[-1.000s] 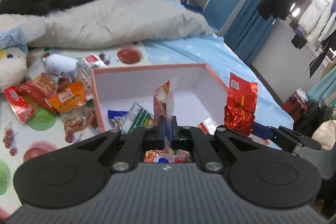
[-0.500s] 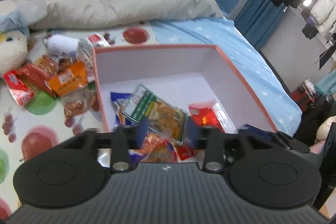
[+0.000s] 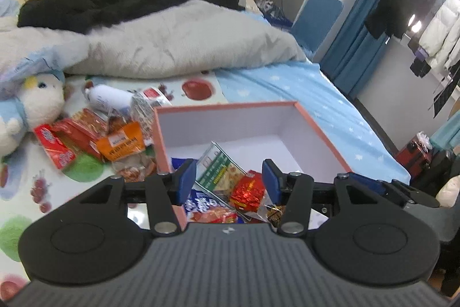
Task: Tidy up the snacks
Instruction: 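Withdraw both open tools from the box back toward the snack pile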
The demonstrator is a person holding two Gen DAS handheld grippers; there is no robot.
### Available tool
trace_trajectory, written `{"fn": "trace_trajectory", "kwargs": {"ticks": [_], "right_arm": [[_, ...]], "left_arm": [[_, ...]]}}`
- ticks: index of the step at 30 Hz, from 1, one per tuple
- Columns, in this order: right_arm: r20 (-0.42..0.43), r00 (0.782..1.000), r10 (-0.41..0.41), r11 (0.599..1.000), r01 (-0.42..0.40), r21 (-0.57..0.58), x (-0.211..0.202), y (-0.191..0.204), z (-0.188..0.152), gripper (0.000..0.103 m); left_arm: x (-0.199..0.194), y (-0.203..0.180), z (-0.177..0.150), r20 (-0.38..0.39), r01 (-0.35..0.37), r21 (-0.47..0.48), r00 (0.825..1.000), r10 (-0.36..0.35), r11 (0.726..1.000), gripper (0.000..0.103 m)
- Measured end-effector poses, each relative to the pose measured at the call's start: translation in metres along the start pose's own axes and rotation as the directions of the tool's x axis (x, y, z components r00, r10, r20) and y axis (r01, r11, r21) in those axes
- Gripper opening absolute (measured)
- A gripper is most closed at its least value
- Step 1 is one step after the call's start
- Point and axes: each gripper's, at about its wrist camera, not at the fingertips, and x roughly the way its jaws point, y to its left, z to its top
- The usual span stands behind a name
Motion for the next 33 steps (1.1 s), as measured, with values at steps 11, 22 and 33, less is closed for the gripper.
{"fn": "trace_trajectory", "kwargs": {"ticks": [11,22,33], "right_arm": [[0.065,0.995,0.069,0.996,-0.064,-0.068,-0.031,0.049,0.022,0.103],[0.023,1.0,0.009,0.988,-0.006,-0.155,-0.054,0.127,0.033,0.103],[-0.076,0.996,0.039,0.983,-0.052,-0.175,-0.07,0.177,0.059,0.103]], "left_arm": [[-0.07,0.04,0.005,0.104,-0.054,-0.031,0.993,0.057,0.998,0.066],[-0.104,0.108,-0.027,0.103,-0.126,-0.119,0.985,0.139,0.985,0.066],[-0.117,0.181,-0.056,0.045,-0.235,-0.253,0.966,0.254,0.939,0.066]]}}
